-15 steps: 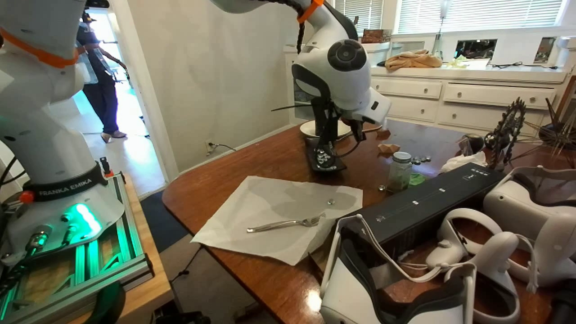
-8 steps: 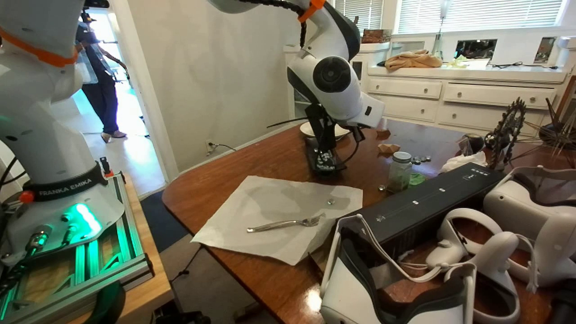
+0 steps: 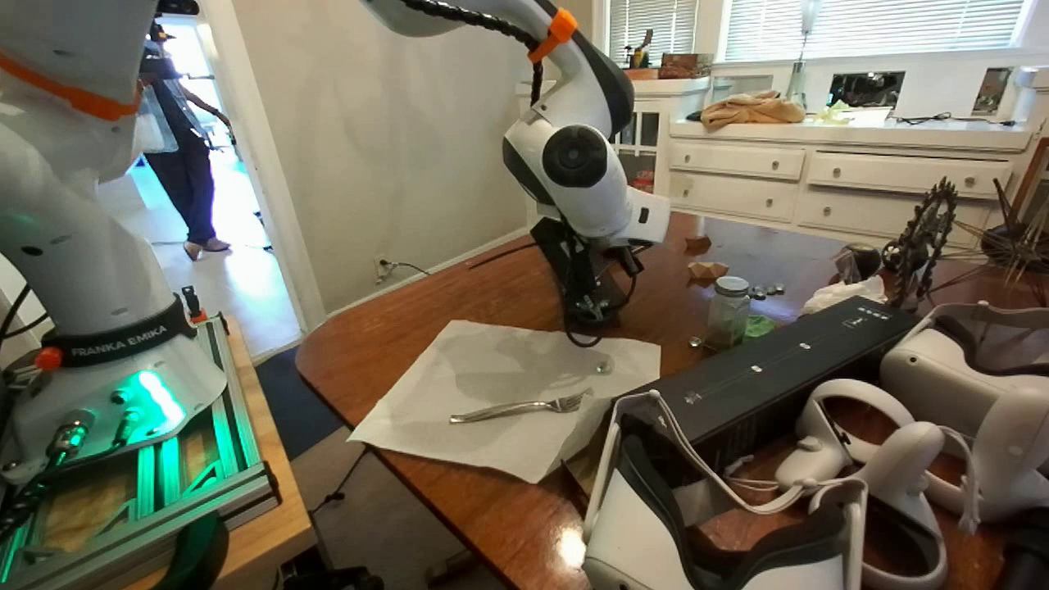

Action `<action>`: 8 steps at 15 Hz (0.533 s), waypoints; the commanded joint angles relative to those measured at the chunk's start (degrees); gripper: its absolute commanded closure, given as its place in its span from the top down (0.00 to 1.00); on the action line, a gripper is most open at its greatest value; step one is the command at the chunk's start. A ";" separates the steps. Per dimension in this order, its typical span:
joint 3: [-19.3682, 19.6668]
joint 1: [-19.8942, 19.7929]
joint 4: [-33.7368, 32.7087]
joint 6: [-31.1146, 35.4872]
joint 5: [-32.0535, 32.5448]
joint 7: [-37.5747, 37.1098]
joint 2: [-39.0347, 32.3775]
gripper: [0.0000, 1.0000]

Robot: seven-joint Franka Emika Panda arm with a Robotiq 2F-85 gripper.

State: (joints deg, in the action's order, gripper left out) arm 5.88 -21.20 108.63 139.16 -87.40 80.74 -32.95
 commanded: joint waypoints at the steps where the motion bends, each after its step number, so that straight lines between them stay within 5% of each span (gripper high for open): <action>1: 2.41 3.22 5.76 3.04 -3.45 8.28 4.30 0.01; 8: 4.45 4.31 7.28 1.64 -3.59 10.28 6.82 0.01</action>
State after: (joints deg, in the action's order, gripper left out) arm 8.90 -17.64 114.15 141.88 -90.07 89.86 -28.13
